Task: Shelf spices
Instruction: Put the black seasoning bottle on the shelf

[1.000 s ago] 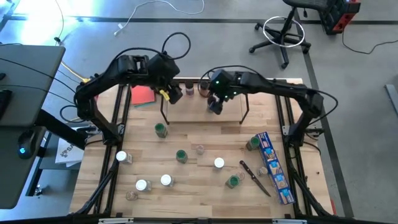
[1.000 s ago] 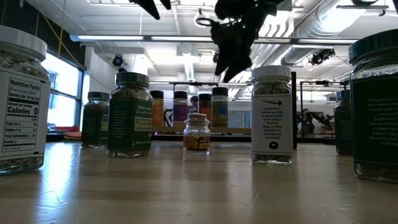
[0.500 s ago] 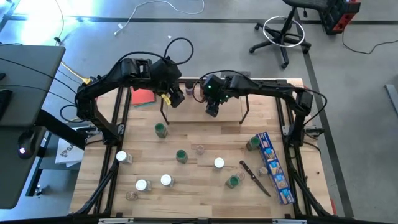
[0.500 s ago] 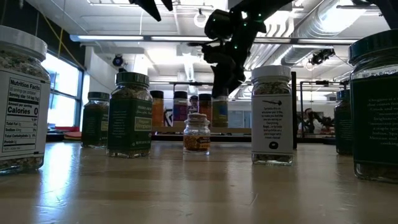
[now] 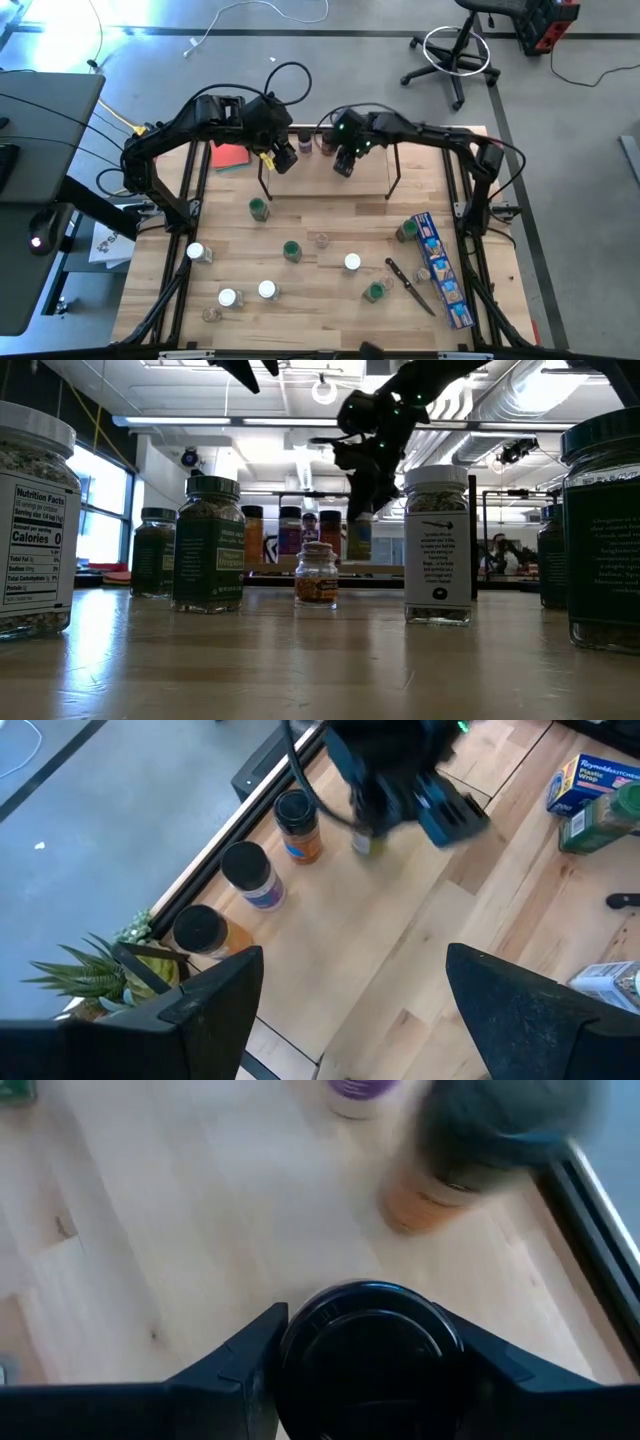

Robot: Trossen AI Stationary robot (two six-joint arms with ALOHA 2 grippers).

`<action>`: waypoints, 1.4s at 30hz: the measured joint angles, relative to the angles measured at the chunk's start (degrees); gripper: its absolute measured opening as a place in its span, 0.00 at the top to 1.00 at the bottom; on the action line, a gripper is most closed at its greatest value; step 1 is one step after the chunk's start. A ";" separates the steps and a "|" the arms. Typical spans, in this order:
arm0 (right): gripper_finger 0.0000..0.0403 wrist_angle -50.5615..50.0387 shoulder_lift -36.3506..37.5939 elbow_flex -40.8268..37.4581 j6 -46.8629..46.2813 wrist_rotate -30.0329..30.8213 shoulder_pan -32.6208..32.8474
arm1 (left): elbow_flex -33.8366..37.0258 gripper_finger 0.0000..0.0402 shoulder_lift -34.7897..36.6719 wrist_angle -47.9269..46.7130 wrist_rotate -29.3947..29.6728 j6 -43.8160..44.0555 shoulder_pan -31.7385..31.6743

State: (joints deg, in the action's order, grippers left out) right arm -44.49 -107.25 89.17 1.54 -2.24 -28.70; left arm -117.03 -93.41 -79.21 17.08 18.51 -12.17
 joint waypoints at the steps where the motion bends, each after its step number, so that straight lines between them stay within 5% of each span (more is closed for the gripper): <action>1: 0.53 0.02 0.13 0.00 0.04 -0.12 -1.14 | 0.00 0.23 0.00 -0.08 -0.01 0.21 0.13; 12: 0.53 1.80 0.36 0.00 0.50 -3.02 -8.40 | 0.00 0.23 0.00 -0.07 0.01 1.65 1.10; 42: 0.44 1.95 0.36 0.00 0.93 0.09 -7.90 | 0.00 0.23 0.00 2.81 0.29 2.84 1.06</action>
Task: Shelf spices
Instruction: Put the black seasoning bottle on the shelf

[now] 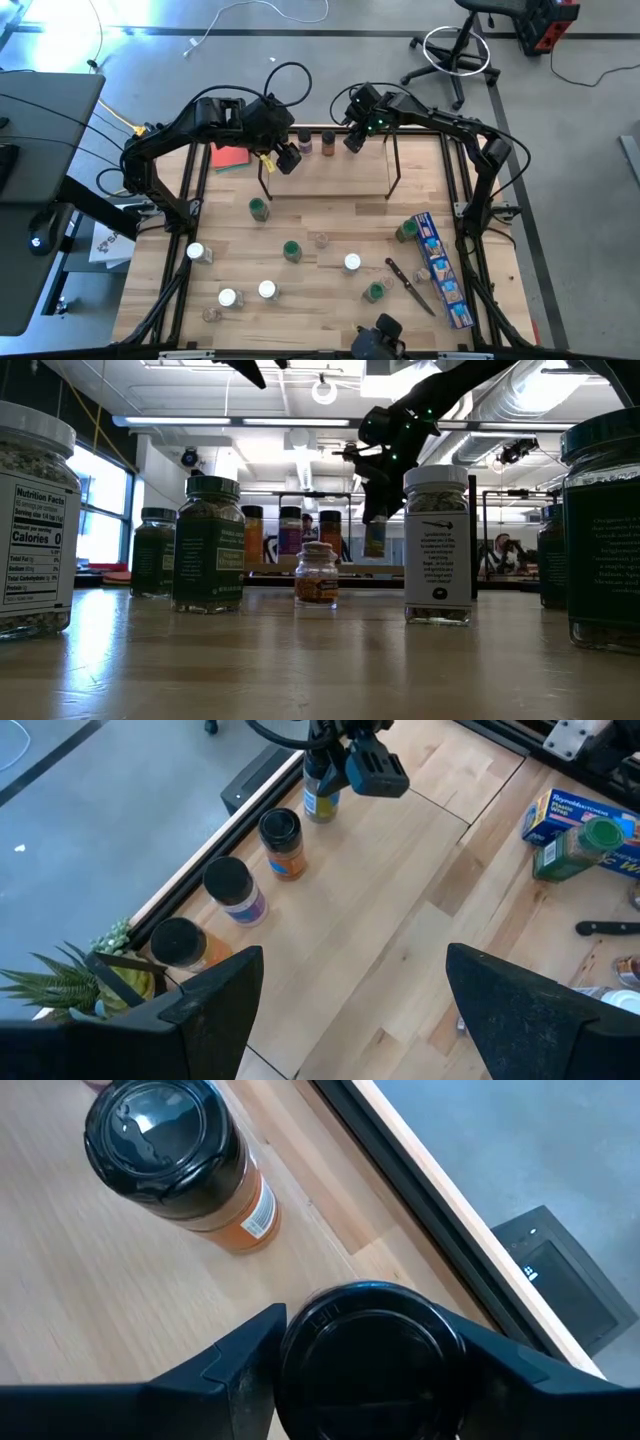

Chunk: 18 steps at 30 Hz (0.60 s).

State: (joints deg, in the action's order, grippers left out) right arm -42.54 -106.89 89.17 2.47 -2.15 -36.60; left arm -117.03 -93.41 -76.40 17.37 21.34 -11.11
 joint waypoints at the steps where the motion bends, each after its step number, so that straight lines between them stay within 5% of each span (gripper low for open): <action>1: 0.43 -0.01 0.00 0.00 0.11 0.00 0.00 | 0.00 0.23 0.00 0.00 0.00 0.01 0.00; 18: 0.34 -0.07 0.00 0.00 0.36 -4.46 0.01 | 0.00 0.23 0.00 -0.07 -0.15 -0.02 0.02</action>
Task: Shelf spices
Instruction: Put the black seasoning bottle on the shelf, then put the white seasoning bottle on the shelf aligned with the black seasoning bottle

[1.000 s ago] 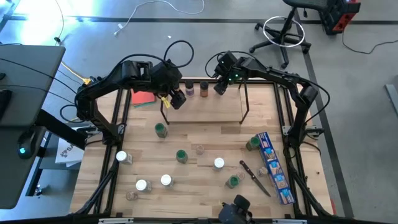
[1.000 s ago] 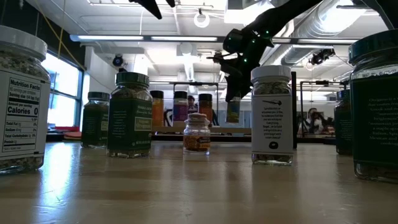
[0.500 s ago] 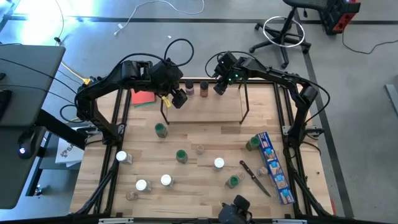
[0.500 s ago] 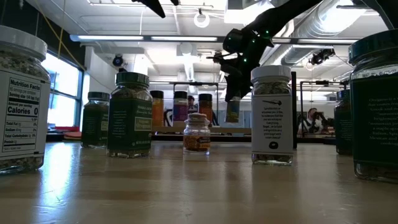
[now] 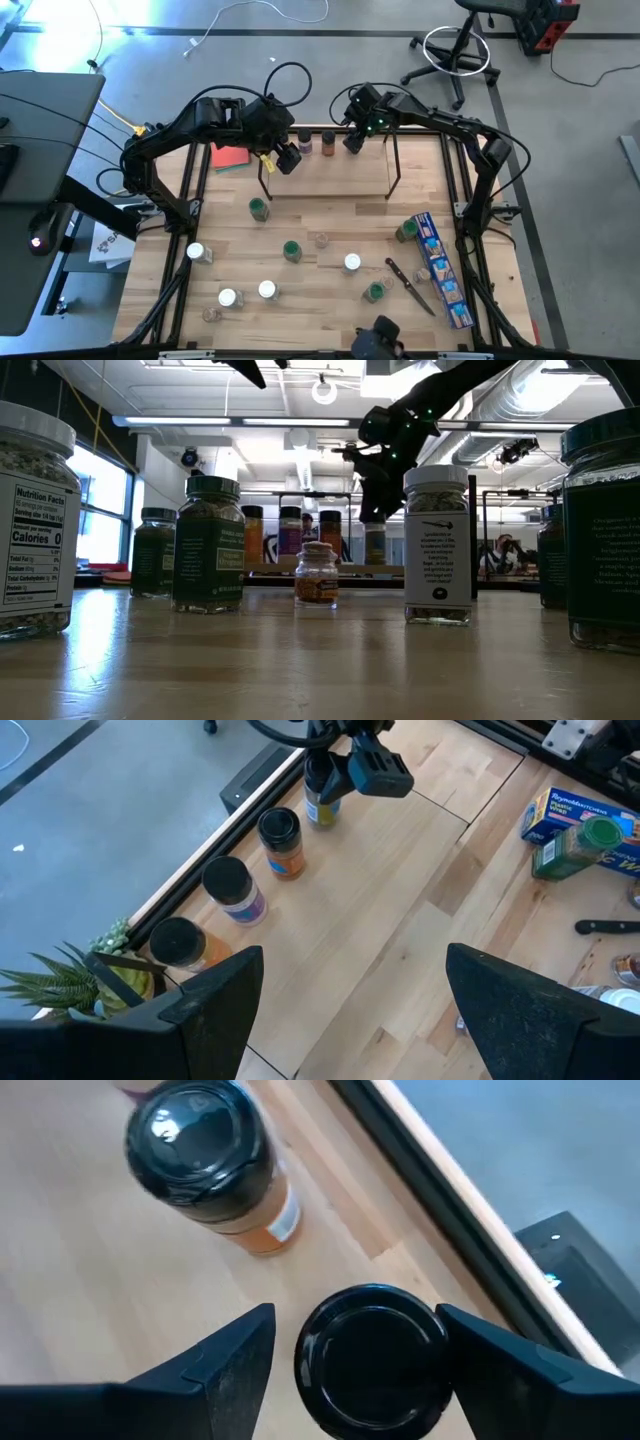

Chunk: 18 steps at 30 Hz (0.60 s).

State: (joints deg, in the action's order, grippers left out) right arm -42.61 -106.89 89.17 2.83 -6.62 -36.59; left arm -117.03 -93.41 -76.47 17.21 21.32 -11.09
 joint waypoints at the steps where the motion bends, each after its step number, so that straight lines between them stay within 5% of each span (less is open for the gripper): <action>1: 0.34 0.02 0.01 0.00 0.00 -0.29 0.09 | 0.00 0.23 0.00 0.00 0.00 0.00 0.00; 18: 0.34 3.11 2.57 0.00 1.02 4.20 0.17 | -0.02 0.23 0.00 0.00 -0.12 0.02 0.76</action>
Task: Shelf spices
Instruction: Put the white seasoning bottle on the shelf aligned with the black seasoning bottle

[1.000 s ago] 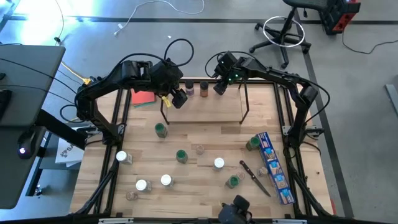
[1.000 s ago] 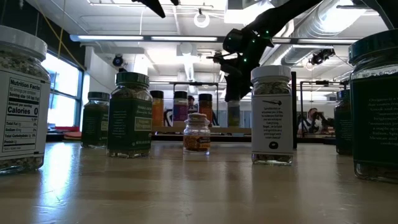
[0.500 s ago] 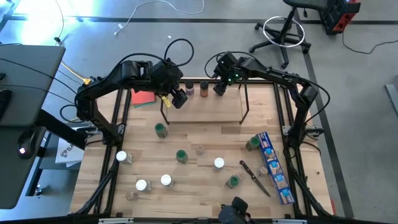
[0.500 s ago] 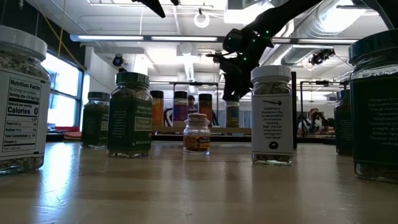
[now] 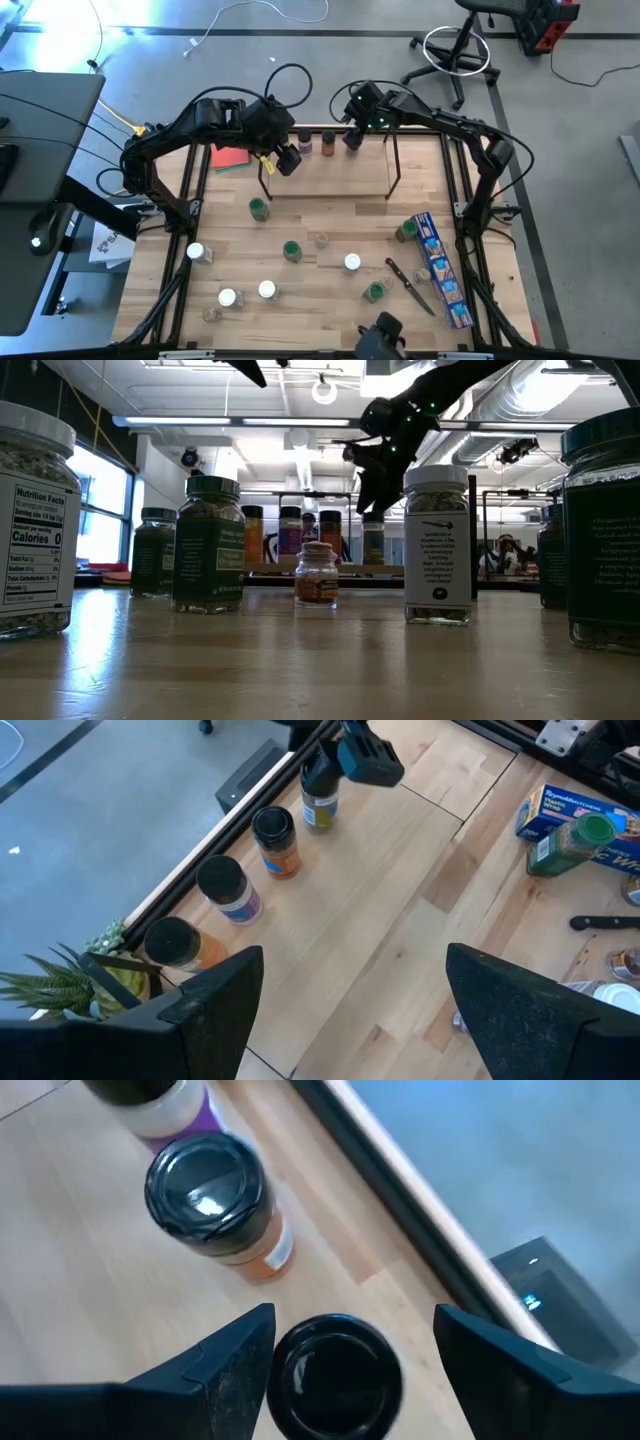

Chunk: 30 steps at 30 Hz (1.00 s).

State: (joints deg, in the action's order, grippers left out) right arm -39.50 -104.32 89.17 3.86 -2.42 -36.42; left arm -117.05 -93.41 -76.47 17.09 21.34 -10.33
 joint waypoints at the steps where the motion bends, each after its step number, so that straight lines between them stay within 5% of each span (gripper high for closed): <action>1: 0.34 0.43 0.55 0.00 0.11 0.00 0.00 | 0.00 0.23 0.00 -0.02 -0.01 0.00 0.02; 13: 0.34 -0.66 14.48 0.00 -4.02 3.95 4.66 | 0.00 0.23 1.71 -0.23 2.32 -0.55 1.58; 23: 0.34 -12.06 26.10 0.00 -10.96 5.08 22.39 | -0.04 0.23 7.75 -0.75 10.36 -0.57 4.58; 26: 0.34 -16.83 26.43 0.00 -13.16 0.00 28.10 | -0.04 0.23 8.84 -2.04 12.19 -0.53 5.25; 30: 0.34 -17.62 25.31 0.00 -17.69 -14.93 33.53 | -0.04 0.23 9.59 -4.94 13.67 -0.59 5.49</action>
State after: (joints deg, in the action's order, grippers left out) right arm -57.12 -79.01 89.17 -13.83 -17.35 -2.90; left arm -117.10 -83.82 -81.41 30.76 20.76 -4.84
